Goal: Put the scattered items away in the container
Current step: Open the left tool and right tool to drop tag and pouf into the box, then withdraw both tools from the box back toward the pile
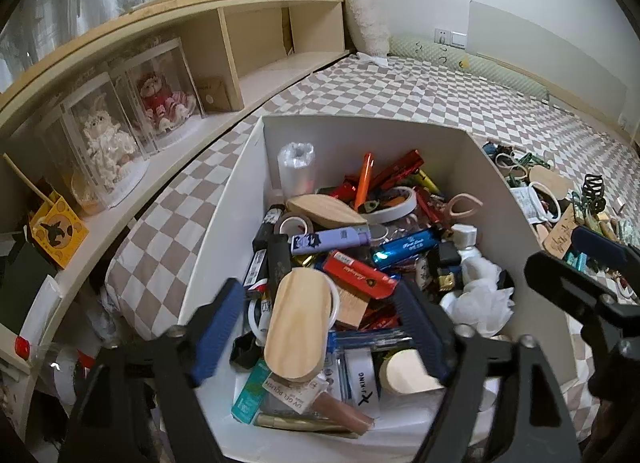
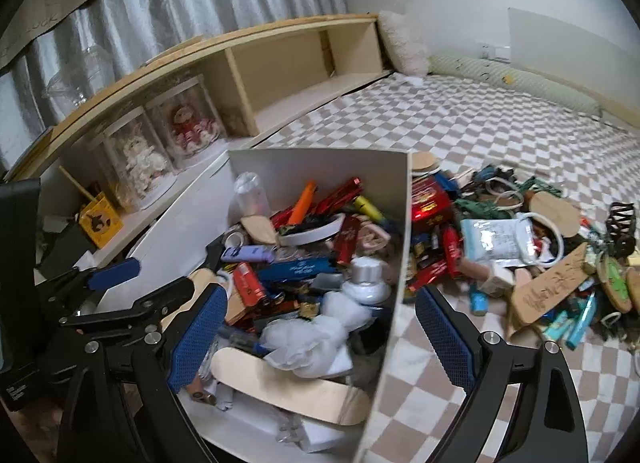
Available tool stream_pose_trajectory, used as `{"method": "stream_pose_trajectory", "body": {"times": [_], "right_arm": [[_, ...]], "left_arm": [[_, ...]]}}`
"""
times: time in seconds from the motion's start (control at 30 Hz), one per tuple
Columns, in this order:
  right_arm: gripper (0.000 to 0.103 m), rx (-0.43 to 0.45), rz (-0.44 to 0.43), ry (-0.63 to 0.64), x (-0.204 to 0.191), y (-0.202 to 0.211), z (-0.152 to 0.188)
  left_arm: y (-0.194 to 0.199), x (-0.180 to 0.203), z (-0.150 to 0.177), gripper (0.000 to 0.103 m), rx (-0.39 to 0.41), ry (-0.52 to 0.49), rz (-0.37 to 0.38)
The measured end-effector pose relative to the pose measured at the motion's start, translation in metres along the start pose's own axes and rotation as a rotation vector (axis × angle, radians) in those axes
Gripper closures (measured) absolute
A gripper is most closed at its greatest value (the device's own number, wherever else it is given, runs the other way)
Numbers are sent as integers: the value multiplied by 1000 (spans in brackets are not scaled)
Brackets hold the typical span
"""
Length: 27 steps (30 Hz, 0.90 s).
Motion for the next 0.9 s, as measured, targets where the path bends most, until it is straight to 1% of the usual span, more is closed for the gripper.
{"method": "stream_pose_trajectory", "body": {"times": [0.13, 0.23, 0.3, 0.33, 0.37, 0.6, 0.9], "right_arm": [[8, 17, 30, -9, 12, 10, -4], [8, 30, 70, -2, 22, 23, -6], [7, 43, 101, 9, 30, 32, -6], [4, 46, 116, 12, 34, 36, -7], [0, 48, 129, 13, 38, 39, -7], [0, 68, 213, -19, 80, 71, -5], [0, 92, 334, -65, 136, 116, 5]], "left_arm": [[5, 11, -5, 20, 13, -6, 21], [8, 22, -7, 19, 19, -10, 42], [9, 31, -8, 11, 21, -17, 63], [10, 37, -9, 8, 24, -20, 74], [11, 43, -9, 8, 27, -25, 85], [17, 85, -14, 8, 42, -65, 137], [31, 155, -19, 7, 74, -148, 220]]}}
Point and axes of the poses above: each gripper's, at about its wrist camera, not at the fingertips, and y roughly against the way its jaws point, x to its right, z to its underside, the point moved 1 cm from there along -y, roughly the way its jaws point, and after that the axes turned 13 degrees about x, right-handed, at the moved point
